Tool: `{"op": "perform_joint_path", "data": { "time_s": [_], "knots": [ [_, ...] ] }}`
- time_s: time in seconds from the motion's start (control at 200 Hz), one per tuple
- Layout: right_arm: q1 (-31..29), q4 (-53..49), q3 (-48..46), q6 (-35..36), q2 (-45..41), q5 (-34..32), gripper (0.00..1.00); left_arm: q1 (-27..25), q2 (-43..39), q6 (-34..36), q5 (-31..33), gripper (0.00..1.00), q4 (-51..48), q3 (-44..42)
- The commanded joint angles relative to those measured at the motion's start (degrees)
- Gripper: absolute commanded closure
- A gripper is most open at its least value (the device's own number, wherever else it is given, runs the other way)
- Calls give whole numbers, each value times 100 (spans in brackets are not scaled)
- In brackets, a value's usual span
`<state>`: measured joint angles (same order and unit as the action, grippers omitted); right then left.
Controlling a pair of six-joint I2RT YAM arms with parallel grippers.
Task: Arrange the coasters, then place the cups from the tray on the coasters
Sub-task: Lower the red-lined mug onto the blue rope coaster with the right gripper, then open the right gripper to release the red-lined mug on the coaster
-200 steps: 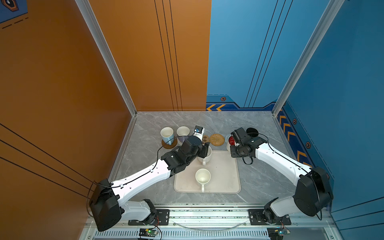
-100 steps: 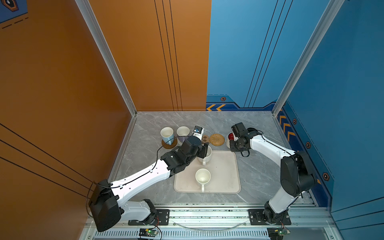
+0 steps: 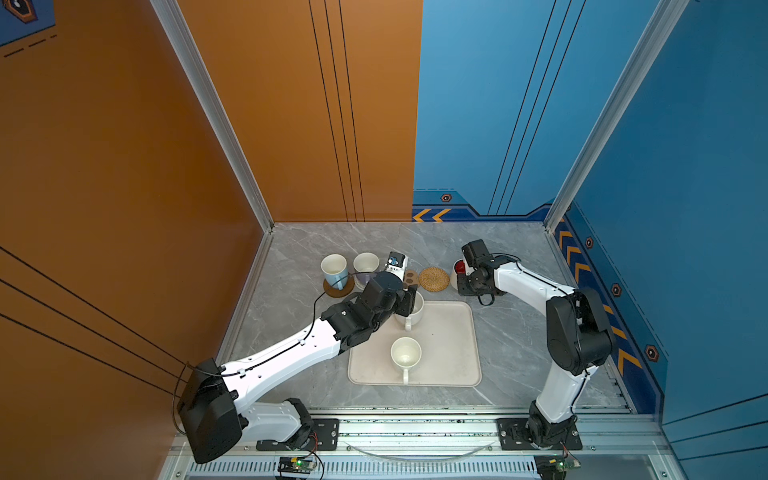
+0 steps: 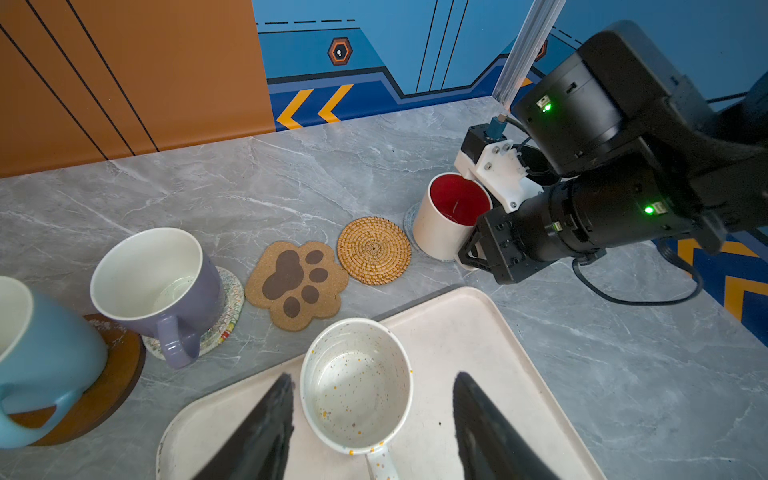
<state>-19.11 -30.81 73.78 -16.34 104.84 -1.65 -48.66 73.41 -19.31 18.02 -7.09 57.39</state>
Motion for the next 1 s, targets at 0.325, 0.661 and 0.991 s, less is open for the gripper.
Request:
{"op": "perform_joint_path", "data": {
  "time_s": [0.325,0.661,0.991],
  "knots": [
    [133,365,326,96,115,-9,100,20,152,-3,120,38,-121,335],
    [180,418,325,87,154,-96,100,23,188,1,89,38,-126,352],
    [210,435,286,78,176,-90,100,6,161,-11,106,38,-143,335]
  ]
}}
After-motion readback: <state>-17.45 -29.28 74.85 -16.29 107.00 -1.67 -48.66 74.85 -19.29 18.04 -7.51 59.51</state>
